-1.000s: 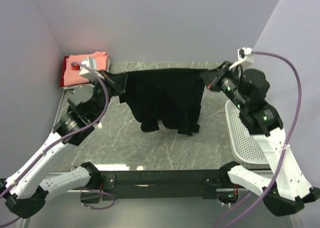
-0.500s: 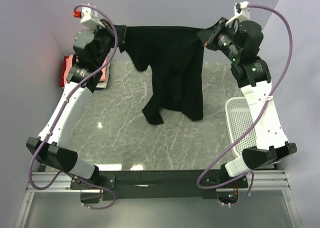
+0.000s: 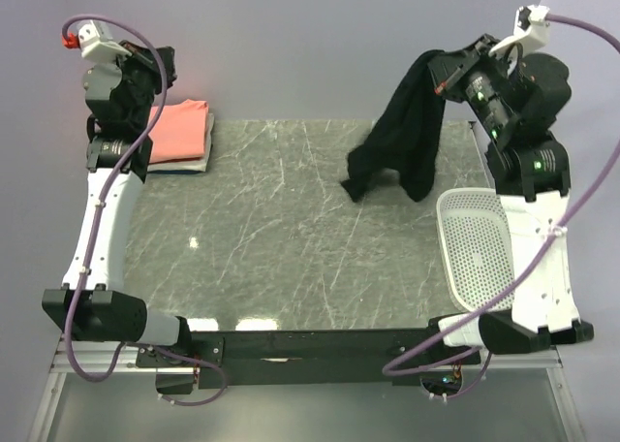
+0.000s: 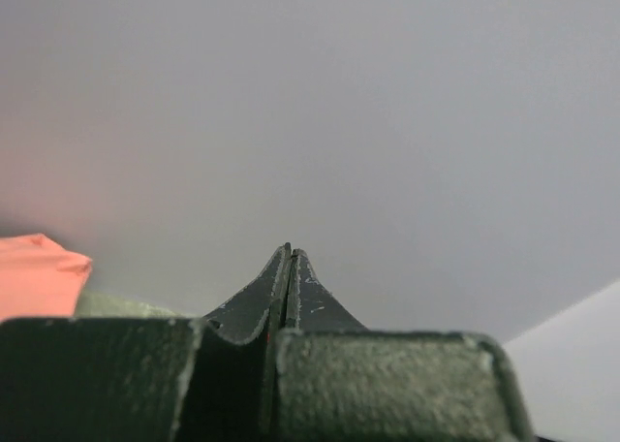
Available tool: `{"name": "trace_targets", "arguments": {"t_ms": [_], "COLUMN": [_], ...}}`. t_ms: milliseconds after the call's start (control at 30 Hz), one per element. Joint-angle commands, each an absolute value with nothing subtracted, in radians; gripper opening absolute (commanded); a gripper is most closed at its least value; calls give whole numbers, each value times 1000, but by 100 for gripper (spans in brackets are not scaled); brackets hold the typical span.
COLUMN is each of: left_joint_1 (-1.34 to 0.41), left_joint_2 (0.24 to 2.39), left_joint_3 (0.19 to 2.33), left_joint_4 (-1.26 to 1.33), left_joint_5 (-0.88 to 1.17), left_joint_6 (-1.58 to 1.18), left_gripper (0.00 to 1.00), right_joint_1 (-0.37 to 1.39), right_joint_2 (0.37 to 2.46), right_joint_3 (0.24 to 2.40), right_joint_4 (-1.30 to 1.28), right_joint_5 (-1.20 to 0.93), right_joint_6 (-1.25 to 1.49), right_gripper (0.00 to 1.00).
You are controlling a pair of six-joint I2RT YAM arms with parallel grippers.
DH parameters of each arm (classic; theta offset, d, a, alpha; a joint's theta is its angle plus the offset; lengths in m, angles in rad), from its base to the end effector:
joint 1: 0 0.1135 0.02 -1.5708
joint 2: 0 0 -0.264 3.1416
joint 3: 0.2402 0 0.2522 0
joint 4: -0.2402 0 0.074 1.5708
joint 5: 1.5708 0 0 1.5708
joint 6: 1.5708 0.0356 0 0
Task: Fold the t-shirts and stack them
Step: Flatten the tshirt out
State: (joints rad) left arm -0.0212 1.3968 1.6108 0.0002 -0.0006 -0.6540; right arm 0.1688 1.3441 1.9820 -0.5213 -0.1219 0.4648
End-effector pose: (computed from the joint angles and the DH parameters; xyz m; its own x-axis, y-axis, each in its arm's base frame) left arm 0.3080 -0.0065 0.5075 0.1561 -0.6118 -0.7754 0.1457 0.7907 -0.5946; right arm 0.2263 0.0430 0.5775 -0.0256 0.4470 -0.8942 -0.3069 0.8478 0.4326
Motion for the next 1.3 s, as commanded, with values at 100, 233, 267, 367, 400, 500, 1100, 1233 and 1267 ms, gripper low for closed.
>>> {"name": "trace_targets", "arguments": {"t_ms": [100, 233, 267, 367, 400, 500, 1100, 1233, 1267], "left_joint_1": [-26, -47, -54, -66, -67, -66, -509, -609, -624], "left_joint_2": [1296, 1233, 1215, 1138, 1099, 1028, 1146, 1261, 1303], "left_joint_3": [1448, 1238, 1165, 1057, 1033, 965, 675, 707, 718], "left_joint_4": [118, 208, 213, 177, 157, 101, 60, 52, 43], "left_joint_5": [265, 339, 341, 321, 315, 285, -43, -138, -155], "left_joint_6": [-791, -865, -865, -853, -850, -830, -765, -747, -742], "left_gripper": [0, 1, 1, 2, 3, 17, 33, 34, 34], "right_joint_1": [244, 437, 495, 610, 645, 719, 430, 380, 370], "right_joint_2": [1272, 1325, 1344, 1465, 1564, 1760, 1192, 1143, 1134], "right_joint_3": [1788, 1686, 1662, 1597, 1633, 1760, 864, 753, 736], "right_joint_4": [-449, -433, -419, -350, -368, -437, -244, -229, -233], "right_joint_5": [-157, -2, 27, 34, 46, 26, 81, 72, 72], "right_joint_6": [483, 501, 544, 586, 586, 569, 627, 620, 617], "right_gripper": [0, 0, 0, 0, 0, 21, 69, 68, 68]}}
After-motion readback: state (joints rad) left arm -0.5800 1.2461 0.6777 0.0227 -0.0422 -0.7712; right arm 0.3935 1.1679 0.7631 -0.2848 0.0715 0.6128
